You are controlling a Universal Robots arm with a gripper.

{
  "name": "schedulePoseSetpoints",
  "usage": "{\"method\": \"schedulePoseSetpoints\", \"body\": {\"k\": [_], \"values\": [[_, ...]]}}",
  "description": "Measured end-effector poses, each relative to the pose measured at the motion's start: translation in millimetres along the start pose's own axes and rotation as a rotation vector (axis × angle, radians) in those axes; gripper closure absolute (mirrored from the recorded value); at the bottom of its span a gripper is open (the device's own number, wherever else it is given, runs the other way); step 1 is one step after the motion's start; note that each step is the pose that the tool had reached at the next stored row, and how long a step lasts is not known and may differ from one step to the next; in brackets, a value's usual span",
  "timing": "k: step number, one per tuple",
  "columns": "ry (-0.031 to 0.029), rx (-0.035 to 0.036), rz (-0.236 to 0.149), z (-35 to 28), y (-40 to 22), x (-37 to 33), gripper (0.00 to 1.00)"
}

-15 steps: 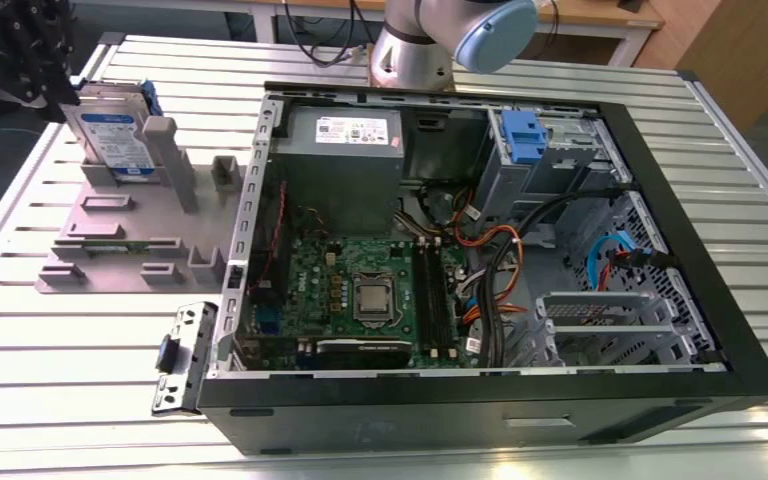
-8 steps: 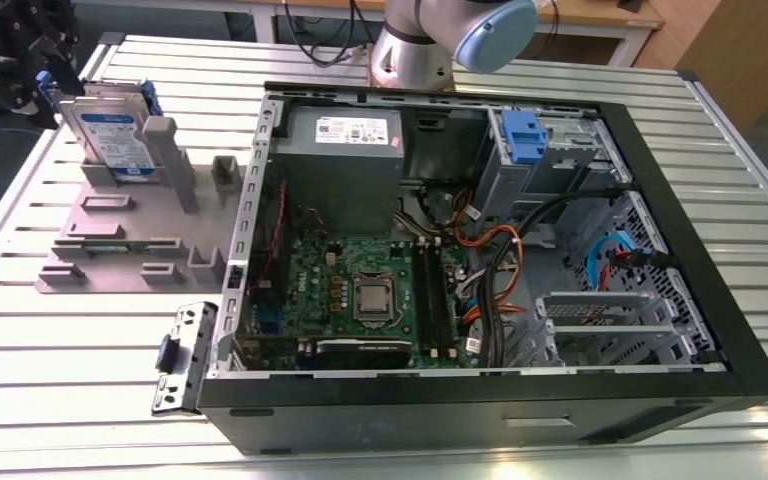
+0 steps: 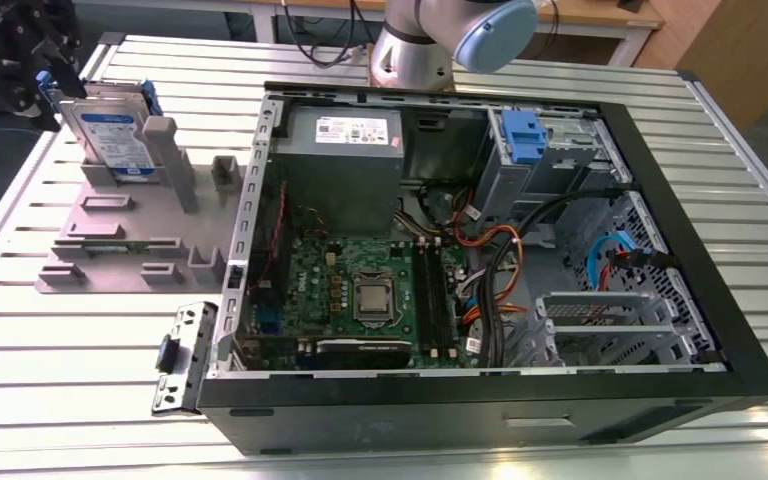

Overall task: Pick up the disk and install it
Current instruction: 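Pick up the disk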

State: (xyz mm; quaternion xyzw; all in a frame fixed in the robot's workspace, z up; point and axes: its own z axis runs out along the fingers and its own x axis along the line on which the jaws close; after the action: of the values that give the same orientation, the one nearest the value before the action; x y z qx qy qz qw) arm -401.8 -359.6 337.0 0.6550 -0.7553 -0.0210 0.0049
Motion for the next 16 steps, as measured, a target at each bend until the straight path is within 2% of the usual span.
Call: {"method": "schedulePoseSetpoints", "body": {"k": [16], "values": [[0.0000, 0.0000, 0.000, 2.0, 1.0, -4.0, 0.42]]}}
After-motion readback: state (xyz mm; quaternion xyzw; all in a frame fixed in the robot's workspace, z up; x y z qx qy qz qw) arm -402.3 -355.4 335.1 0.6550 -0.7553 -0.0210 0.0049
